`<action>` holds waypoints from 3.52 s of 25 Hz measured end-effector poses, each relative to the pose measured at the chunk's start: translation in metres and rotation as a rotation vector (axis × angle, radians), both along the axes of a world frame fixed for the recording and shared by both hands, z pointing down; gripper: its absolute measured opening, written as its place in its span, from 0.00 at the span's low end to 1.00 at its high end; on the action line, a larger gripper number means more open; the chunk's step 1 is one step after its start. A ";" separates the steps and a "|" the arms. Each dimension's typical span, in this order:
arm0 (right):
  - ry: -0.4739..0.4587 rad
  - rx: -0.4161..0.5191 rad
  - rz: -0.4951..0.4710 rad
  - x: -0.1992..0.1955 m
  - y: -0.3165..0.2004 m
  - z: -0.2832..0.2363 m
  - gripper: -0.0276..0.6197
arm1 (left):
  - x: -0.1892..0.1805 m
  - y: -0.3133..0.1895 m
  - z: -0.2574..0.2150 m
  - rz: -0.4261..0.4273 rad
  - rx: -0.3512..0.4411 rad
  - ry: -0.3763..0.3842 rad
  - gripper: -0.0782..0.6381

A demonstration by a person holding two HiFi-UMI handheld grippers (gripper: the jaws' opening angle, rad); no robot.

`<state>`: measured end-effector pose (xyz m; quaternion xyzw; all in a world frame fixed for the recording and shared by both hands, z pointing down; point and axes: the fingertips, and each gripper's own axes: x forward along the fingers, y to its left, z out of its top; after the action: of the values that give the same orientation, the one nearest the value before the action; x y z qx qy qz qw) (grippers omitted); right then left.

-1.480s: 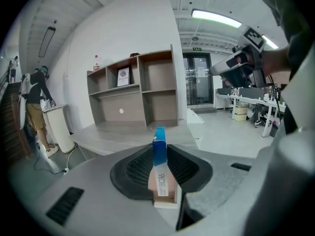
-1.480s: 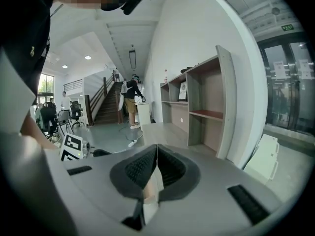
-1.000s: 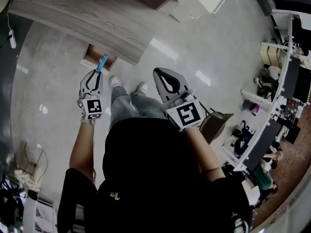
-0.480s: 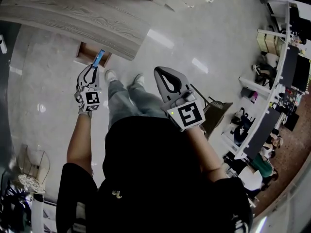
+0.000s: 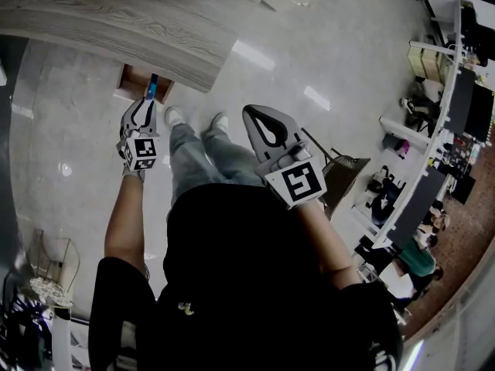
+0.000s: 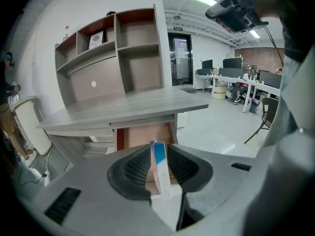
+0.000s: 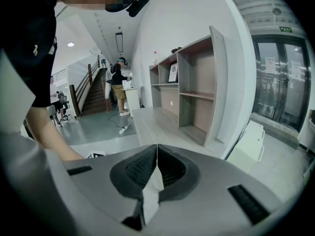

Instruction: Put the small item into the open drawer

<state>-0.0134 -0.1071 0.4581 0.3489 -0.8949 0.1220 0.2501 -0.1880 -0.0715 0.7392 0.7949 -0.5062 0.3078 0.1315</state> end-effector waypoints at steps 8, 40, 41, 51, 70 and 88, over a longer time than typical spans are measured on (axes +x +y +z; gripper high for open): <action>-0.016 0.001 -0.005 0.002 -0.001 -0.003 0.06 | 0.005 0.002 -0.011 -0.004 0.001 0.003 0.24; -0.177 0.136 -0.016 0.050 -0.003 -0.071 0.06 | 0.068 -0.021 -0.277 -0.086 0.177 0.236 0.11; -0.182 0.139 -0.008 0.054 -0.003 -0.073 0.06 | 0.075 -0.019 -0.285 -0.071 0.181 0.238 0.11; -0.195 0.197 -0.013 0.076 0.001 -0.095 0.06 | 0.107 -0.012 -0.356 -0.042 0.241 0.270 0.11; -0.245 0.263 -0.080 0.071 0.008 -0.134 0.06 | 0.107 -0.006 -0.397 -0.086 0.316 0.310 0.11; -0.265 0.268 -0.080 0.074 0.008 -0.131 0.06 | 0.118 -0.008 -0.384 -0.054 0.279 0.304 0.11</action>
<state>0.0608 -0.0987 0.3271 0.3239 -0.9415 0.0367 0.0861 -0.0698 -0.0797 0.3551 0.8287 -0.5395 0.1074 0.1033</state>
